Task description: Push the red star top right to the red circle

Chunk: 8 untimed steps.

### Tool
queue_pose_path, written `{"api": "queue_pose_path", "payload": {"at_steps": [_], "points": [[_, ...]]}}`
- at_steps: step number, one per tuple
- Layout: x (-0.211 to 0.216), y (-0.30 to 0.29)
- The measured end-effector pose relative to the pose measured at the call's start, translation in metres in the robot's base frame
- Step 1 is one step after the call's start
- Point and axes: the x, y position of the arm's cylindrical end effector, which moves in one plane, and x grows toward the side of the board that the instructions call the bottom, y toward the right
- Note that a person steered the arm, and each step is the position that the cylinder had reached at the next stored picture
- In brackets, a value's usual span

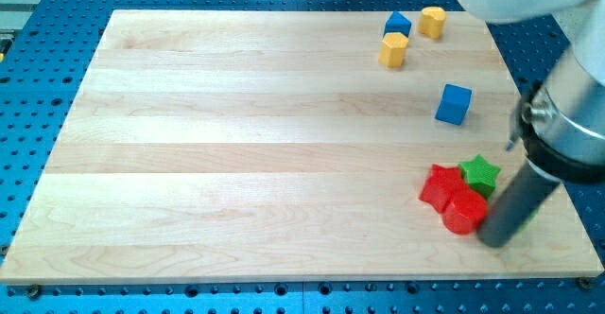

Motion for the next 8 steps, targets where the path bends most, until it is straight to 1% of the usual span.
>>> {"api": "queue_pose_path", "payload": {"at_steps": [1,2,3,4,5,6,7,8], "points": [[-0.027,-0.035],[-0.041,-0.067],[-0.043,-0.089],[-0.070,-0.032],[-0.112,0.027],[-0.116,0.013],[-0.118,0.022],[-0.109,0.133]]}}
